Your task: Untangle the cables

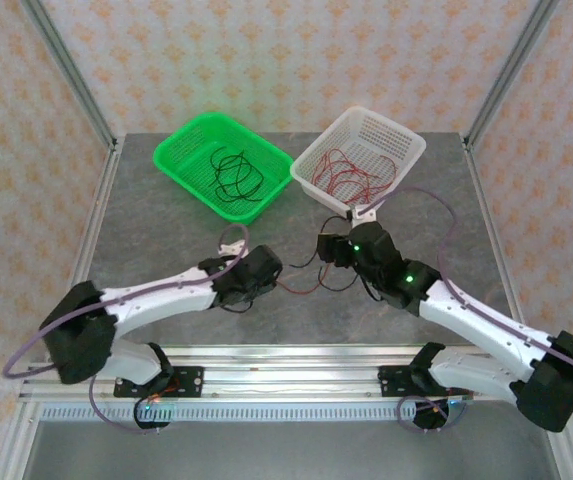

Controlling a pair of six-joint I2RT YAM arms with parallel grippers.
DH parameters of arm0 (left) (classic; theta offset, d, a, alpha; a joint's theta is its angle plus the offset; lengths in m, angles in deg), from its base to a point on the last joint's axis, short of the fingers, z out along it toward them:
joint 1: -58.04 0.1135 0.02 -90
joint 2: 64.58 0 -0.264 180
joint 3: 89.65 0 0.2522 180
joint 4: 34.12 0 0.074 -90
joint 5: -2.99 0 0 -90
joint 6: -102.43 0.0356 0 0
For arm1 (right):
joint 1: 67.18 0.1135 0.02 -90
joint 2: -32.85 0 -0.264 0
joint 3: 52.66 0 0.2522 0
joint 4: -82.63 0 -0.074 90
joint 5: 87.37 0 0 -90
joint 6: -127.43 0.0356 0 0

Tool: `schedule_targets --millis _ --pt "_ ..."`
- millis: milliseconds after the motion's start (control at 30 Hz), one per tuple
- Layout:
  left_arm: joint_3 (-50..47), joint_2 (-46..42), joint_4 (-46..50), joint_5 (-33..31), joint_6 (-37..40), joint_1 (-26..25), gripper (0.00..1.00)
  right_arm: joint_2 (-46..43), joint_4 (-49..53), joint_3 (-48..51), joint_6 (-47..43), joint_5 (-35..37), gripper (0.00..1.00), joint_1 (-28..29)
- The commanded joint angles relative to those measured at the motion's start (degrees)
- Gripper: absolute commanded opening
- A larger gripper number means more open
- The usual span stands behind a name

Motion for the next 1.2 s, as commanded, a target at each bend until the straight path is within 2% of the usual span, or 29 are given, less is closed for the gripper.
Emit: schedule_targets --millis 0,233,367,667,967,1167 --pt "5.63 6.68 -1.77 -0.9 0.31 -0.38 0.57 -3.76 2.19 1.3 -0.12 1.0 0.75 -0.43" --pt "14.4 20.6 1.86 -1.92 1.86 -0.04 0.56 -9.2 5.47 2.67 0.98 2.89 0.75 -0.5" --pt "17.26 24.92 4.2 -0.88 2.27 -0.03 0.56 -11.83 7.89 2.79 1.31 4.46 0.75 -0.5" --pt "19.77 27.28 7.48 0.38 2.79 -0.11 0.54 -15.35 9.15 3.4 1.77 5.68 0.75 -0.51" --pt "23.15 22.4 17.02 -1.83 2.49 -1.82 0.53 -15.43 8.56 3.76 1.33 5.07 0.75 -0.5" --pt "25.41 23.15 20.47 -0.91 3.05 -2.98 0.54 -16.38 8.36 3.89 1.28 4.63 0.75 -0.54"
